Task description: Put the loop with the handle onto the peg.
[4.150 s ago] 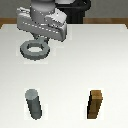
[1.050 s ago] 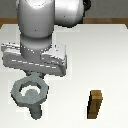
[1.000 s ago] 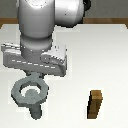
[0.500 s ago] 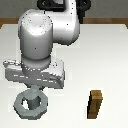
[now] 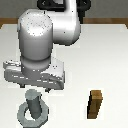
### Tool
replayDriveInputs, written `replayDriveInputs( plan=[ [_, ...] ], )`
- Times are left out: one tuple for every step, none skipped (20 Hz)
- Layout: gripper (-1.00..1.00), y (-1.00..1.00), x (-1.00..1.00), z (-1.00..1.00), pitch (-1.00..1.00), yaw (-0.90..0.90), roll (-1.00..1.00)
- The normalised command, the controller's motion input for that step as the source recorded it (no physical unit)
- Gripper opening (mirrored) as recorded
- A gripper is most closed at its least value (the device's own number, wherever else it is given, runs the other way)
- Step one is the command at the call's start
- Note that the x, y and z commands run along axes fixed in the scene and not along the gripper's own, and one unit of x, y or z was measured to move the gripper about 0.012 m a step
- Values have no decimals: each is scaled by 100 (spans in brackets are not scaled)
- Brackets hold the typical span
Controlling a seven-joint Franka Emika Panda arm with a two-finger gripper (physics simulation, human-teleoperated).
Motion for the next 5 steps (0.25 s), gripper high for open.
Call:
replayDriveInputs(
  plan=[
    [100,0,0,0,0,0,0],
    [100,0,0,0,0,0,0],
    [100,0,0,0,0,0,0],
    [100,0,0,0,0,0,0],
    [100,0,0,0,0,0,0]
  ],
)
